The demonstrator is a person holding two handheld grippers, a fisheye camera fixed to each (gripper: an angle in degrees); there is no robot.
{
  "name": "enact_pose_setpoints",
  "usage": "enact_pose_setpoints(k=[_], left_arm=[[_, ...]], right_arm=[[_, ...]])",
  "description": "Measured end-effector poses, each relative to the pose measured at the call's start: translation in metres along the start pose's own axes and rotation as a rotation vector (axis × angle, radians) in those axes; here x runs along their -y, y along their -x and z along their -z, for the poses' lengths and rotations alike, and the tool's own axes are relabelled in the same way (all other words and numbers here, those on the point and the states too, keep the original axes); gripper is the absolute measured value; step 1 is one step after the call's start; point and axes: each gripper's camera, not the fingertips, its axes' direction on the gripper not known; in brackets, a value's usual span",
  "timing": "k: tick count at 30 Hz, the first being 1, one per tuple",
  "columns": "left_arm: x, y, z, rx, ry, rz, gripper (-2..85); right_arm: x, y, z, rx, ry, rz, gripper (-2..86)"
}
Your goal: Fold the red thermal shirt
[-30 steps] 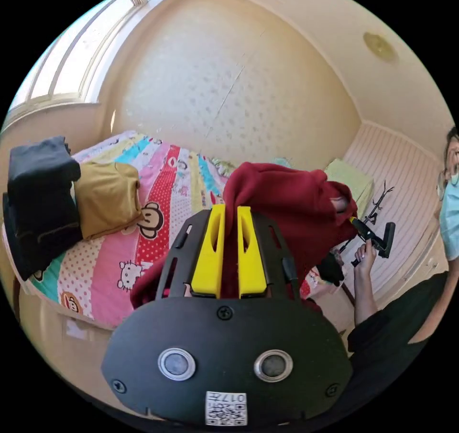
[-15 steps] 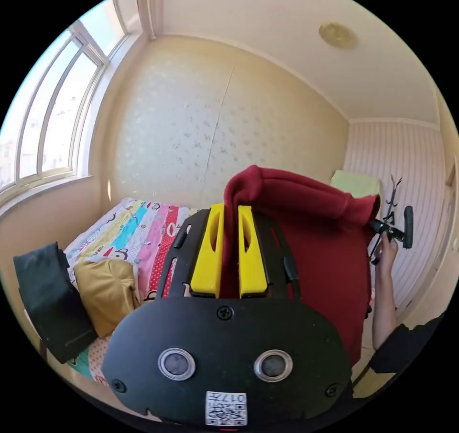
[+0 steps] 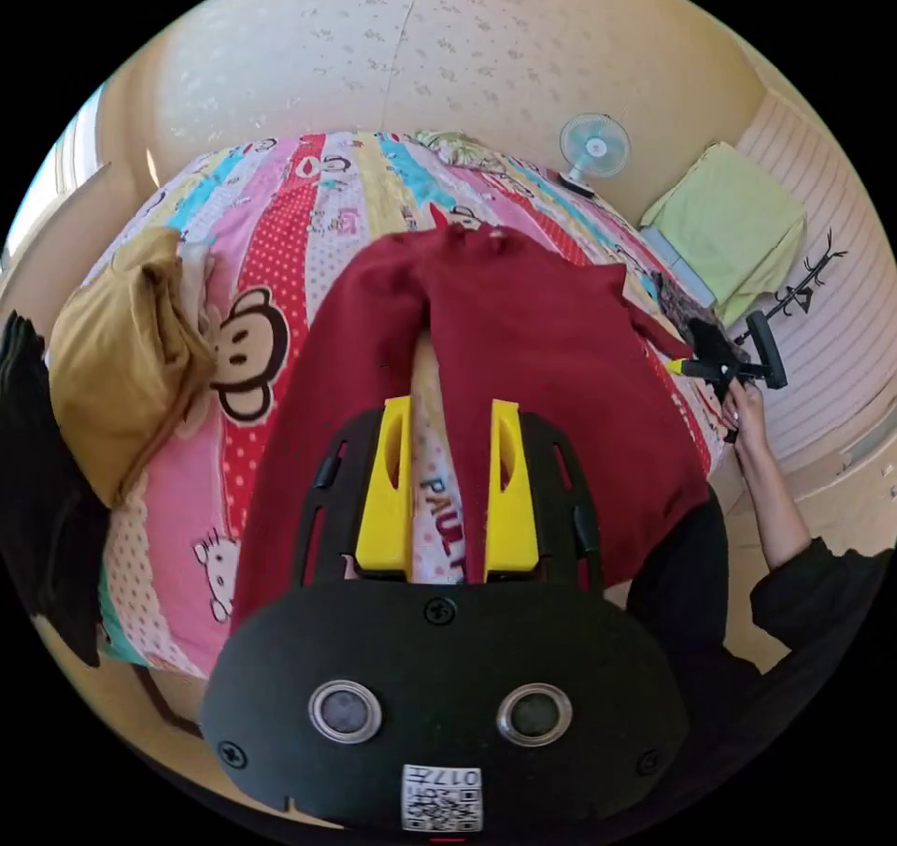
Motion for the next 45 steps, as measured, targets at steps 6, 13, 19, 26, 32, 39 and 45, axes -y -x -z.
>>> enact_pose_setpoints(k=[6, 13, 19, 26, 32, 39, 45], left_arm=[[-0.074, -0.019, -0.014, -0.027, 0.107, 0.118, 15.1], [-0.048, -0.042, -0.017, 0.006, 0.179, 0.173, 7.8], [-0.02, -0.064, 0.05, -0.102, 0.277, -0.054, 2.1], [-0.046, -0.095, 0.044, -0.155, 0.487, -0.078, 4.3], [-0.016, -0.082, 0.026, -0.119, 0.452, 0.084, 11.8], [0.104, -0.142, 0.012, -0.129, 0.219, -0.083, 10.5], [0.166, -0.179, -0.112, 0.007, 0.442, -0.103, 9.2]], right_arm=[[-0.13, -0.045, 0.001, 0.061, -0.139, -0.135, 13.1], [-0.124, -0.038, -0.031, -0.1, 0.054, -0.077, 5.0], [-0.137, -0.037, 0.035, 0.064, 0.073, 0.013, 3.1], [-0.179, -0.069, 0.048, 0.044, 0.268, 0.007, 2.4], [-0.187, -0.145, 0.032, 0.253, 0.093, -0.192, 2.5], [-0.083, -0.177, 0.018, 0.387, -0.04, -0.134, 13.0], [-0.04, -0.266, -0.01, 0.426, -0.272, -0.528, 17.1]])
